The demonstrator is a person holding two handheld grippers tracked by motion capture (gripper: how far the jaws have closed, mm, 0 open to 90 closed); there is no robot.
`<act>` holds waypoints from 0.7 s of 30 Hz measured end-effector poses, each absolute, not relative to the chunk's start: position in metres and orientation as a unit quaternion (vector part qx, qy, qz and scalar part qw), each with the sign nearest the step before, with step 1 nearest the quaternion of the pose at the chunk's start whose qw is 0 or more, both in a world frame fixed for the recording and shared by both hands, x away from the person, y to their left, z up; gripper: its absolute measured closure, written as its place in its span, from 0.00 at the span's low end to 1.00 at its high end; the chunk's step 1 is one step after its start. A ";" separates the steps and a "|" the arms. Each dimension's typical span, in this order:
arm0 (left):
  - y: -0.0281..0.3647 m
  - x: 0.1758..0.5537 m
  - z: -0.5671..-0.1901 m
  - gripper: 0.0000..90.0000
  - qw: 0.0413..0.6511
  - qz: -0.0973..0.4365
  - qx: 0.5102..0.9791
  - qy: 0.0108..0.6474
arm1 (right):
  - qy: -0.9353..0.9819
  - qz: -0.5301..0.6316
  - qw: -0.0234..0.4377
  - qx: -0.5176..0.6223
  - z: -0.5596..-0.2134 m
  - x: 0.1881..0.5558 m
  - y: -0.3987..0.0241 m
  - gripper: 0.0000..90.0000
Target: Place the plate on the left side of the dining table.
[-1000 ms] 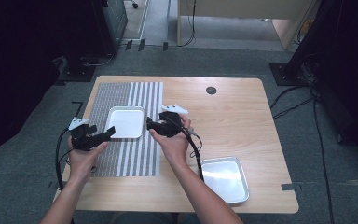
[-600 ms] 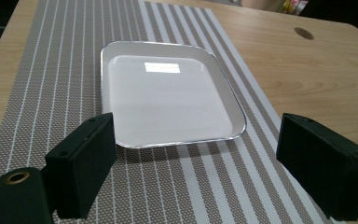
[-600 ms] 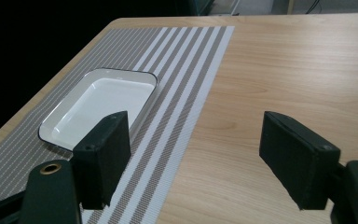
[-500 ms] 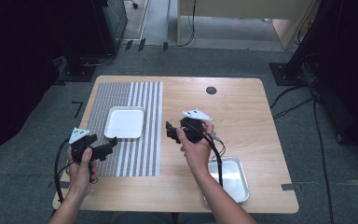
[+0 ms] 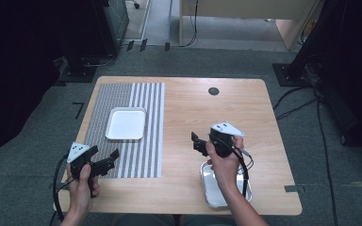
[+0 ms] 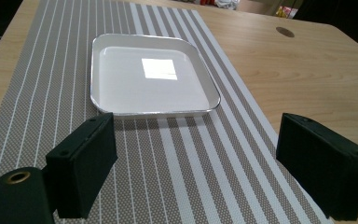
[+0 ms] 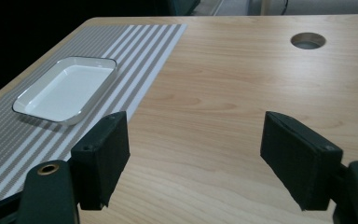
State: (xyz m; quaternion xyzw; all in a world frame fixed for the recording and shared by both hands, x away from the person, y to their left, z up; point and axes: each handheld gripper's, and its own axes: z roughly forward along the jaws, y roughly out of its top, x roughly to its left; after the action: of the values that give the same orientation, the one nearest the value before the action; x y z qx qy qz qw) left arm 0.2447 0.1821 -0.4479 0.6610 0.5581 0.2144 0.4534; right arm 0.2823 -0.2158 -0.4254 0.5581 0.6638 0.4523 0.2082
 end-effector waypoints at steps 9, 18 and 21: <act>0.182 0.227 -0.458 0.14 0.451 0.220 0.661 0.558 | 0.655 0.447 0.227 0.566 -0.433 0.257 -0.257 0.27; 0.191 0.216 -0.465 0.14 0.444 0.232 0.665 0.555 | 0.641 0.446 0.233 0.579 -0.445 0.235 -0.292 0.26; 0.196 0.214 -0.467 0.12 0.451 0.226 0.664 0.551 | 0.637 0.450 0.236 0.580 -0.448 0.228 -0.304 0.26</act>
State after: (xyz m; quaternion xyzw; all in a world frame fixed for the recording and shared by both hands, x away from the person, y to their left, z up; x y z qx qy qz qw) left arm 0.2143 0.1959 -0.4671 0.6644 0.5514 0.2265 0.4508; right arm 0.2281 -0.3037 -0.4476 0.5803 0.6366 0.4498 0.2358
